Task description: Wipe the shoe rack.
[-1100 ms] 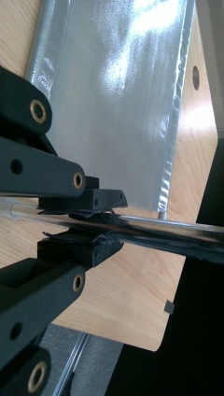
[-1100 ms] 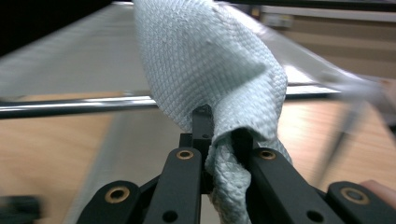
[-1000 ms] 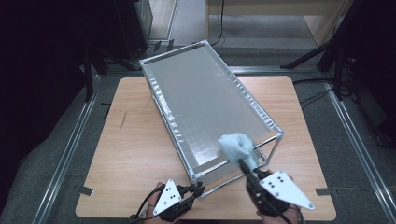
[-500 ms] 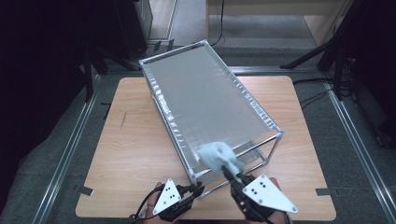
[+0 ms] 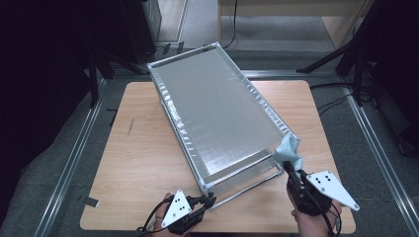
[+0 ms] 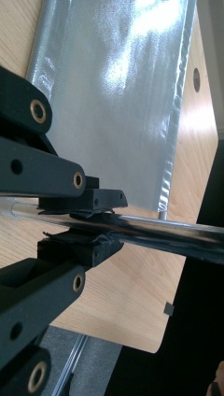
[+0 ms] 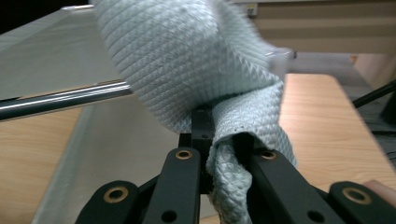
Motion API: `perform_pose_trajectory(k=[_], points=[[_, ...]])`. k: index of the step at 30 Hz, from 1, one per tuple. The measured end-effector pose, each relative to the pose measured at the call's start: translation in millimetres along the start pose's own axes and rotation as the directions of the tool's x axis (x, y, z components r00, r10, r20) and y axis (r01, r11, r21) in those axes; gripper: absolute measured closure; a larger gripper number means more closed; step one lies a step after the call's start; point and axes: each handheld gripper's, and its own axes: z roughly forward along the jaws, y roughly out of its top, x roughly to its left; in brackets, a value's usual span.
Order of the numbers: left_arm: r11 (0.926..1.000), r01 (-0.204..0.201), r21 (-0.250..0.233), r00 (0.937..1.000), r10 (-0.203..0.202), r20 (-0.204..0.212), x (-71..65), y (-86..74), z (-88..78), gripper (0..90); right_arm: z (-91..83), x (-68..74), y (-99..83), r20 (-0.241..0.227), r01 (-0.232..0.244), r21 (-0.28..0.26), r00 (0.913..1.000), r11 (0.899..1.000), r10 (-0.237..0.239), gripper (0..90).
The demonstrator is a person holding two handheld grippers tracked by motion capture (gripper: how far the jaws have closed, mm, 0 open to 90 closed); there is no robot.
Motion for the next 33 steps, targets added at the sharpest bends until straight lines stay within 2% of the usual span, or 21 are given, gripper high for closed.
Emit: perform_pose_trajectory(k=[2, 5, 9, 11, 15, 16, 17, 18, 20, 24, 28, 31, 33], points=[[1.0000, 0.000, -0.002, 1.0000, 0.000, 0.000, 0.3, -0.2, 0.2, 80.9, -0.5, 13.3, 0.3, -0.047, 0.026, 0.002, 0.9986, 1.000, -0.026, 86.1], [1.0000, 0.003, -0.002, 1.0000, -0.003, -0.004, 1.6, -0.2, -0.1, 80.9, -1.5, 39.0, 1.1, -0.103, 0.092, 0.004, 0.9904, 0.996, -0.092, 86.0], [1.0000, 0.007, -0.003, 1.0000, -0.007, -0.007, 1.5, -0.1, -0.3, 80.9, -5.0, 68.4, 2.4, -0.195, 0.137, -0.002, 0.9715, 0.991, -0.135, 86.0], [1.0000, 0.010, -0.002, 0.9999, -0.010, -0.005, 1.5, 0.1, -0.1, 80.8, -8.1, 83.4, 2.8, -0.252, 0.151, -0.012, 0.9562, 0.989, -0.149, 85.9], [1.0000, 0.010, -0.002, 0.9999, -0.010, -0.006, 1.4, 0.2, -0.3, 80.8, -12.8, 113.4, 1.4, -0.359, 0.192, -0.031, 0.9136, 0.981, -0.190, 85.6], [1.0000, 0.008, -0.002, 0.9999, -0.008, -0.006, 1.6, 0.1, -0.5, 80.9, -13.4, 119.1, 0.5, -0.371, 0.206, -0.035, 0.9060, 0.978, -0.204, 85.5], [1.0000, 0.008, -0.002, 1.0000, -0.008, -0.005, 1.7, -0.1, -0.7, 80.9, -13.6, 122.5, -0.2, -0.373, 0.217, -0.040, 0.9022, 0.975, -0.216, 85.5], [1.0000, 0.008, -0.002, 1.0000, -0.008, -0.005, 1.7, -0.1, -0.8, 80.9, -13.3, 122.7, -0.3, -0.372, 0.221, -0.041, 0.9020, 0.974, -0.220, 85.4], [1.0000, 0.009, -0.002, 0.9999, -0.009, -0.006, 1.6, 0.0, -0.7, 80.8, -12.0, 117.0, 0.4, -0.364, 0.208, -0.033, 0.9085, 0.978, -0.205, 85.1], [1.0000, 0.005, 0.002, 1.0000, -0.005, -0.003, 2.0, 0.0, -0.9, 80.9, -9.4, 94.7, 3.1, -0.288, 0.163, -0.024, 0.9438, 0.986, -0.163, 85.3], [1.0000, 0.002, 0.003, 1.0000, -0.002, -0.003, 1.9, -0.1, -1.3, 80.9, -5.1, 62.5, 6.1, -0.195, 0.102, -0.021, 0.9753, 0.995, -0.104, 85.3], [1.0000, 0.000, 0.002, 1.0000, 0.000, 0.000, 2.4, -0.4, -1.8, 80.9, -1.9, 35.4, 5.4, -0.109, 0.063, -0.020, 0.9919, 0.998, -0.065, 85.4], [1.0000, 0.000, 0.002, 1.0000, 0.000, -0.001, 2.2, -0.5, -1.7, 80.9, -0.5, 19.1, 3.3, -0.055, 0.047, -0.015, 0.9974, 0.999, -0.047, 85.3]])
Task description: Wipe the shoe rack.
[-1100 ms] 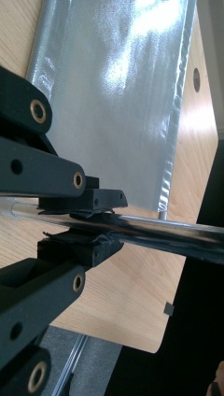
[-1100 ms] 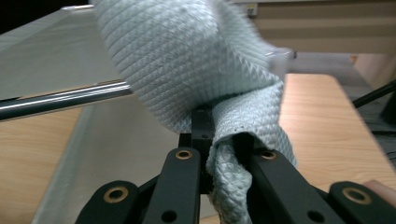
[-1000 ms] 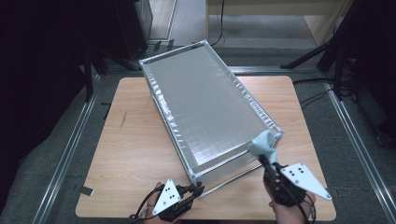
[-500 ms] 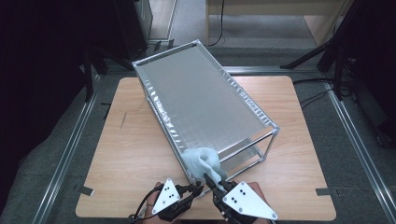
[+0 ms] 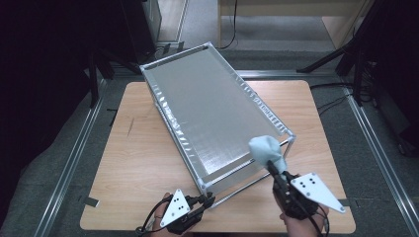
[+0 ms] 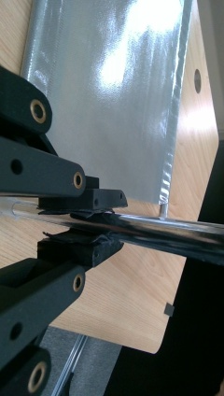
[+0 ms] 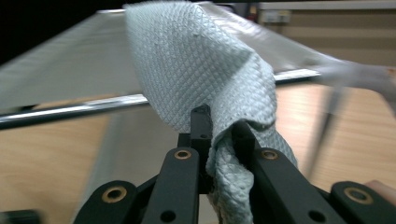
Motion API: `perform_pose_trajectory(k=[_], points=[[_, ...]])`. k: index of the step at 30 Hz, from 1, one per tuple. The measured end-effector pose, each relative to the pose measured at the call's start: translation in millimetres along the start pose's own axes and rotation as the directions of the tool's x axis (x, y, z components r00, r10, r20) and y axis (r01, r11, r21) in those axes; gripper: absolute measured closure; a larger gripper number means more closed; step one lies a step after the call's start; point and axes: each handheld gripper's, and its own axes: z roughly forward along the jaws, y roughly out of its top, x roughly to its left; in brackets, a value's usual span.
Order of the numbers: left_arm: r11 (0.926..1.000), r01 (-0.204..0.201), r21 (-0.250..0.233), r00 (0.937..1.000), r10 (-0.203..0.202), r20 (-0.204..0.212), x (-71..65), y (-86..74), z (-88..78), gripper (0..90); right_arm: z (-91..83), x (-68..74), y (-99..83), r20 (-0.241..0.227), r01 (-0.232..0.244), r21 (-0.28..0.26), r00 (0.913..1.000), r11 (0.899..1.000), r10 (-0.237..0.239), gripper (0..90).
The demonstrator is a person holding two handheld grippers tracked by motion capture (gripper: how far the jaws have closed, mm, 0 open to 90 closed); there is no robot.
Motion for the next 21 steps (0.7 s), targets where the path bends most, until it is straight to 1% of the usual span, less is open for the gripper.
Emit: perform_pose_trajectory(k=[1, 2, 4, 5, 6, 7, 8, 9, 11, 13, 14, 15, 16, 17, 18, 19, 20, 21], points=[[1.0000, -0.001, 0.000, 1.0000, 0.001, 0.000, 0.1, 0.0, 0.0, 80.9, 0.3, -6.8, -2.0, 0.032, 0.000, 0.004, 0.9995, 1.000, 0.000, 85.3], [1.0000, -0.002, 0.001, 1.0000, 0.002, 0.000, 0.1, 0.1, 0.1, 80.9, 0.6, -13.2, -4.2, 0.053, -0.003, 0.012, 0.9986, 1.000, 0.003, 85.2], [1.0000, -0.002, 0.002, 1.0000, 0.002, -0.001, -0.1, 0.3, 0.1, 80.9, 2.6, -24.2, -10.3, 0.105, 0.007, 0.037, 0.9944, 0.999, -0.011, 85.3], [1.0000, -0.002, 0.003, 1.0000, 0.002, -0.002, -0.2, 0.4, 0.0, 80.9, 4.9, -29.3, -14.8, 0.124, 0.020, 0.057, 0.9919, 0.998, -0.027, 85.2], [1.0000, -0.002, 0.003, 1.0000, 0.002, -0.002, -0.2, 0.4, 0.0, 80.9, 7.7, -34.5, -19.9, 0.136, 0.017, 0.082, 0.9903, 0.996, -0.028, 85.2], [1.0000, -0.001, 0.002, 1.0000, 0.001, -0.002, -0.3, 0.2, 0.0, 80.9, 10.7, -39.4, -25.7, 0.139, -0.008, 0.105, 0.9902, 0.994, -0.007, 85.2], [1.0000, -0.001, 0.001, 1.0000, 0.001, -0.002, -0.3, 0.2, 0.0, 80.9, 14.1, -43.2, -32.0, 0.138, -0.021, 0.131, 0.9904, 0.991, 0.003, 85.2], [1.0000, -0.001, 0.002, 1.0000, 0.001, -0.002, -0.3, 0.2, 0.0, 80.9, 18.3, -45.5, -38.6, 0.131, -0.020, 0.161, 0.9913, 0.987, -0.002, 85.3], [1.0000, -0.002, 0.001, 1.0000, 0.002, -0.001, -0.1, 0.1, 0.0, 80.9, 27.7, -47.3, -50.4, 0.100, -0.023, 0.203, 0.9950, 0.979, 0.003, 85.6], [1.0000, -0.002, 0.000, 1.0000, 0.002, 0.000, 0.0, 0.1, 0.0, 80.9, 38.5, -44.3, -60.9, 0.059, -0.003, 0.256, 0.9982, 0.967, -0.013, 85.6], [1.0000, -0.003, 0.001, 1.0000, 0.003, 0.000, 0.1, 0.1, -0.1, 80.9, 43.7, -41.1, -65.7, 0.039, 0.015, 0.281, 0.9989, 0.960, -0.027, 85.6], [1.0000, -0.002, 0.001, 1.0000, 0.002, 0.001, 0.1, 0.2, 0.0, 80.9, 48.7, -37.9, -70.5, 0.025, 0.037, 0.305, 0.9986, 0.952, -0.047, 85.5], [1.0000, -0.003, 0.001, 1.0000, 0.003, 0.001, 0.1, 0.3, -0.1, 80.8, 52.9, -34.9, -74.9, 0.023, 0.045, 0.325, 0.9982, 0.945, -0.055, 84.3], [1.0000, -0.004, 0.003, 1.0000, 0.004, 0.002, 0.3, 0.5, -0.2, 80.6, 56.4, -33.5, -78.7, 0.029, 0.047, 0.344, 0.9978, 0.938, -0.061, 80.1], [1.0000, -0.008, 0.004, 1.0000, 0.008, 0.003, 0.5, 0.8, -0.4, 80.5, 58.7, -33.3, -81.2, 0.041, 0.041, 0.367, 0.9973, 0.929, -0.060, 73.0], [0.9999, -0.010, 0.005, 0.9999, 0.010, 0.003, 0.6, 1.0, -0.6, 80.4, 59.1, -34.8, -82.0, 0.035, 0.035, 0.388, 0.9980, 0.921, -0.052, 63.2], [0.9999, -0.011, 0.004, 0.9999, 0.011, 0.003, 0.9, 1.0, -0.9, 80.4, 57.4, -36.8, -80.9, 0.011, 0.027, 0.402, 0.9994, 0.915, -0.034, 53.9], [0.9999, -0.010, 0.005, 0.9999, 0.010, 0.007, 1.4, 1.1, -1.3, 80.2, 54.3, -39.0, -78.1, -0.019, 0.024, 0.408, 0.9997, 0.913, -0.018, 46.9]])
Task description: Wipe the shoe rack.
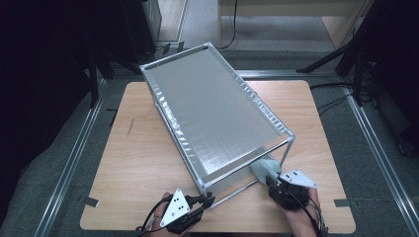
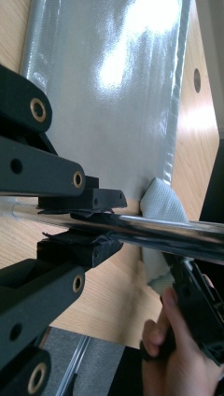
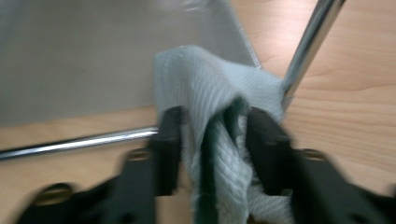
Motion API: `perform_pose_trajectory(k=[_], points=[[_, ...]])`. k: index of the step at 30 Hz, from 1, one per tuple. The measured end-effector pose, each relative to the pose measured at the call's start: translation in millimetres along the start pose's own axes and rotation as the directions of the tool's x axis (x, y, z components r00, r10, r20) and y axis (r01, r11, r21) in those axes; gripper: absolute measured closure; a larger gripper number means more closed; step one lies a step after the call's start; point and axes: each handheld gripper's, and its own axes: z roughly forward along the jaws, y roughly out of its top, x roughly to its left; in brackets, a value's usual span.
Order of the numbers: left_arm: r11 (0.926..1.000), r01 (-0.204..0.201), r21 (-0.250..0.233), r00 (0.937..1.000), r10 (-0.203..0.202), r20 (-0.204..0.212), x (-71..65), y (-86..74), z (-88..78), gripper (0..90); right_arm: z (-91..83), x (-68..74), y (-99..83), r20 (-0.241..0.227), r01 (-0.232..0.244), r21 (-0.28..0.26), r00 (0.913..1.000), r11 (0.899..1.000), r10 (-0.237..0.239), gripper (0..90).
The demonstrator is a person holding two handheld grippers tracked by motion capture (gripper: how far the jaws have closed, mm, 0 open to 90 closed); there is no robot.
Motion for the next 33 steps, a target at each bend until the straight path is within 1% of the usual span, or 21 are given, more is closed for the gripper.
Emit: perform_pose_trajectory(k=[1, 2, 3, 5, 7, 9, 11, 13, 14, 16, 17, 18, 19, 20, 21, 22, 24, 25, 27, 31, 33], points=[[1.0000, -0.002, 0.004, 1.0000, 0.002, 0.000, 0.5, 0.4, -0.8, 79.8, -5.2, -2.4, 1.7, -0.021, 0.007, -0.004, 0.9998, 1.000, -0.007, 42.3], [1.0000, -0.002, 0.009, 1.0000, 0.002, 0.001, 0.8, 1.2, -1.6, 79.1, -10.3, -4.6, 3.6, -0.027, 0.007, -0.017, 0.9996, 1.000, -0.008, 39.4], [0.9999, 0.002, 0.017, 1.0000, -0.002, 0.005, 1.2, 2.3, -2.3, 78.2, -14.6, -6.6, 5.5, -0.030, -0.002, -0.043, 0.9995, 0.999, 0.001, 37.7], [0.9995, -0.006, 0.030, 0.9999, 0.006, 0.009, 1.7, 4.2, -4.8, 74.8, -18.0, -8.9, 7.8, -0.023, -0.022, -0.094, 0.9995, 0.995, 0.020, 37.3], [0.9997, -0.007, 0.024, 1.0000, 0.007, 0.004, 1.5, 5.0, -7.8, 74.4, -13.7, -6.3, 7.5, -0.007, -0.007, -0.128, 1.0000, 0.992, 0.006, 36.6], [0.9998, -0.014, 0.016, 0.9999, 0.014, -0.002, 1.7, 5.3, -10.4, 76.1, -4.2, -1.8, 5.7, -0.006, 0.028, -0.126, 0.9996, 0.992, -0.029, 37.8], [0.9994, -0.031, 0.013, 0.9994, 0.031, -0.017, 0.9, 5.3, -10.7, 80.6, 5.8, 1.6, 1.7, -0.038, 0.055, -0.097, 0.9975, 0.994, -0.059, 44.7], [0.9994, -0.033, 0.013, 0.9993, 0.034, -0.016, 0.8, 5.1, -10.0, 81.3, 13.7, 3.0, -3.8, -0.037, 0.082, -0.051, 0.9958, 0.995, -0.084, 56.5], [0.9994, -0.033, 0.014, 0.9993, 0.034, -0.015, 0.7, 4.8, -9.8, 81.5, 16.4, 1.4, -6.2, -0.031, 0.077, -0.028, 0.9965, 0.997, -0.078, 62.8], [0.9993, -0.034, 0.014, 0.9993, 0.034, -0.016, 0.6, 4.7, -9.7, 81.8, 20.3, -6.0, -9.4, -0.006, 0.022, -0.011, 0.9997, 1.000, -0.022, 72.9], [0.9993, -0.034, 0.016, 0.9993, 0.034, -0.016, 0.3, 4.9, -9.7, 81.8, 21.2, -9.8, -10.2, 0.022, -0.011, -0.019, 0.9997, 1.000, 0.011, 78.1], [0.9991, -0.038, 0.017, 0.9991, 0.038, -0.019, 0.2, 5.0, -9.8, 82.0, 21.4, -13.6, -10.3, 0.064, -0.030, -0.040, 0.9974, 0.999, 0.032, 81.7], [0.9991, -0.039, 0.018, 0.9990, 0.039, -0.019, 0.0, 5.1, -9.8, 82.0, 21.5, -16.5, -9.8, 0.087, -0.053, -0.058, 0.9945, 0.997, 0.058, 84.1], [0.9991, -0.039, 0.018, 0.9990, 0.039, -0.019, 0.1, 5.3, -9.6, 82.1, 21.6, -17.2, -9.0, 0.088, -0.076, -0.065, 0.9927, 0.995, 0.082, 85.1], [0.9991, -0.038, 0.020, 0.9991, 0.038, -0.018, 0.1, 5.5, -9.4, 82.1, 22.8, -15.2, -8.5, 0.082, -0.076, -0.064, 0.9933, 0.995, 0.081, 85.4], [0.9991, -0.036, 0.020, 0.9992, 0.037, -0.017, 0.0, 5.5, -9.2, 82.1, 24.7, -11.1, -8.4, 0.070, -0.054, -0.056, 0.9959, 0.997, 0.058, 85.5], [0.9992, -0.034, 0.019, 0.9992, 0.035, -0.017, 0.1, 5.4, -8.8, 82.2, 28.3, 2.1, -9.3, 0.045, -0.005, -0.036, 0.9990, 0.999, 0.006, 85.8], [0.9993, -0.034, 0.018, 0.9992, 0.034, -0.019, 0.3, 5.4, -8.6, 82.2, 29.1, 9.4, -9.6, 0.042, 0.014, -0.035, 0.9990, 0.999, -0.013, 85.8], [0.9993, -0.032, 0.017, 0.9993, 0.032, -0.018, 0.7, 5.4, -8.2, 82.2, 29.0, 22.1, -8.9, 0.012, 0.044, -0.029, 0.9990, 0.999, -0.044, 85.8], [0.9994, -0.030, 0.017, 0.9994, 0.030, -0.019, 1.0, 5.5, -7.7, 82.2, 28.7, 48.4, -10.0, -0.057, 0.083, -0.023, 0.9949, 0.996, -0.084, 85.7], [0.9995, -0.027, 0.017, 0.9994, 0.027, -0.019, 1.2, 5.7, -7.2, 82.1, 28.7, 62.5, -9.9, -0.102, 0.100, -0.020, 0.9896, 0.995, -0.101, 85.7]])
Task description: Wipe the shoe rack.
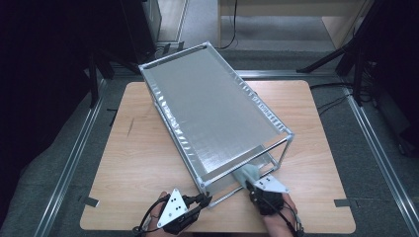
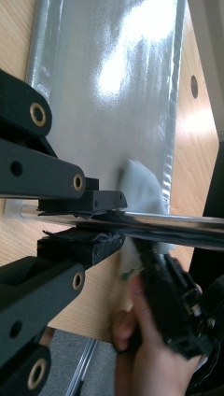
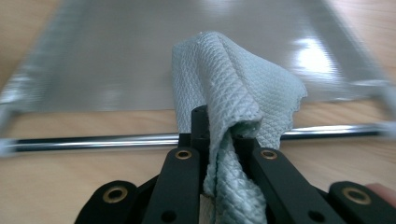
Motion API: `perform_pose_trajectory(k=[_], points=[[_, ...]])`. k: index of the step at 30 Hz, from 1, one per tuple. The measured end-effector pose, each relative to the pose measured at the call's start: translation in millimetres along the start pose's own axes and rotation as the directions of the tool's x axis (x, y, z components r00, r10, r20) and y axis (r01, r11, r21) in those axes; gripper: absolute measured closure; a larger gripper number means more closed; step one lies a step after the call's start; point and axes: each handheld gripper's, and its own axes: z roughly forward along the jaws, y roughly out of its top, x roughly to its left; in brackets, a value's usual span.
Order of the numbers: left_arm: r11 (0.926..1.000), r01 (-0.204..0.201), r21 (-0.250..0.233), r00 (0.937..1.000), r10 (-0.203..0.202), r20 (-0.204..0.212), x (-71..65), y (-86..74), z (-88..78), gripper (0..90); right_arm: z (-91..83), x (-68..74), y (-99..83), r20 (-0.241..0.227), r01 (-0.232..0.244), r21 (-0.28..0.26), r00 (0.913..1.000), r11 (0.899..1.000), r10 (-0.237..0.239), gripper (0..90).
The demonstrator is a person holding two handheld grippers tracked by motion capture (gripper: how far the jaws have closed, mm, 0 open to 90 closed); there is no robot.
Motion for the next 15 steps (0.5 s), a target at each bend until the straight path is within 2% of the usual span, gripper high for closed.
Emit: perform_pose_trajectory(k=[3, 6, 8, 10, 12, 15], points=[[1.0000, 0.003, -0.002, 1.0000, -0.003, 0.002, 0.1, -0.3, 0.2, 82.1, 3.7, 23.5, 1.8, -0.078, 0.015, 0.000, 0.9969, 1.000, -0.015, 85.7], [1.0000, 0.003, -0.004, 1.0000, -0.003, 0.002, 0.3, -0.5, 0.2, 82.1, 8.9, 49.3, 2.7, -0.179, 0.032, 0.008, 0.9835, 0.999, -0.030, 85.4], [1.0000, 0.002, -0.005, 1.0000, -0.002, 0.002, 0.2, -0.6, 0.1, 82.2, 11.0, 60.4, 4.3, -0.214, 0.056, 0.013, 0.9755, 0.998, -0.052, 85.3], [1.0000, 0.001, -0.004, 1.0000, -0.001, 0.000, 0.0, -0.5, 0.0, 82.1, 11.6, 60.6, 4.6, -0.200, 0.074, 0.011, 0.9772, 0.997, -0.071, 85.3], [1.0000, -0.001, -0.002, 1.0000, 0.001, 0.001, 0.1, -0.4, -0.1, 82.1, 11.4, 52.0, 3.7, -0.181, 0.063, 0.005, 0.9816, 0.998, -0.061, 85.4], [1.0000, 0.002, -0.003, 1.0000, -0.002, 0.004, 0.3, -0.5, -0.1, 82.1, 9.8, 33.1, 4.0, -0.108, 0.064, -0.002, 0.9921, 0.998, -0.064, 85.5]])
